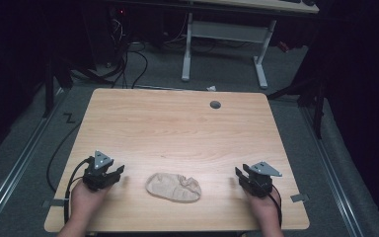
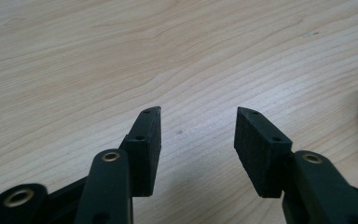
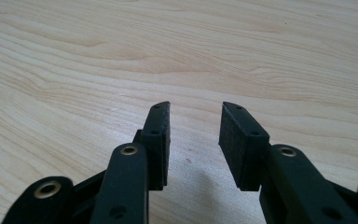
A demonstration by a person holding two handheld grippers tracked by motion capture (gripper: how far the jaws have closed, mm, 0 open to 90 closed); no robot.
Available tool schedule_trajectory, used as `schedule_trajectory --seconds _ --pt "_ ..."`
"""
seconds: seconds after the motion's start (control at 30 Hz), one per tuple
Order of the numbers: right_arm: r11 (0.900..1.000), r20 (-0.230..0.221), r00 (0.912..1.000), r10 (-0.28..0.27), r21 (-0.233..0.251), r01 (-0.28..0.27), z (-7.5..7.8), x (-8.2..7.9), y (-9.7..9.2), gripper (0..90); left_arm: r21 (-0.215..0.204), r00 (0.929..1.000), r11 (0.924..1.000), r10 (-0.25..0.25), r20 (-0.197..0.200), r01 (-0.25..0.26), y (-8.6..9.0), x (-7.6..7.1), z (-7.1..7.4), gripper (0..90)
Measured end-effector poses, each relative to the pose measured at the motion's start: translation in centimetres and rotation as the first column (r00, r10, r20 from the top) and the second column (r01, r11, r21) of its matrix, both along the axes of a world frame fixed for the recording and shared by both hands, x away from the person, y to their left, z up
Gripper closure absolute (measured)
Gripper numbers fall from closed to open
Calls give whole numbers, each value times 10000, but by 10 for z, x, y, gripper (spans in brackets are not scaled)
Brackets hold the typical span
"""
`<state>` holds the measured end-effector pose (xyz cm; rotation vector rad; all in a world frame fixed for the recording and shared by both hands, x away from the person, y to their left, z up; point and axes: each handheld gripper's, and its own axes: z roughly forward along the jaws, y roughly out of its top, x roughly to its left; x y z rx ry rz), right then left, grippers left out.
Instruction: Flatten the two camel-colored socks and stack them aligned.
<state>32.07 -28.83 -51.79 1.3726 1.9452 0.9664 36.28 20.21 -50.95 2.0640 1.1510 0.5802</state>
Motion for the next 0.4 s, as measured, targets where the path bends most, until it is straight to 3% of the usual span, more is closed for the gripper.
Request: schedule_trajectory --seconds 0.4 --pt "9997 -89 9999 130 -201 -131 -1 1 4 630 84 9998 9998 -167 58 167 -2 0 1 516"
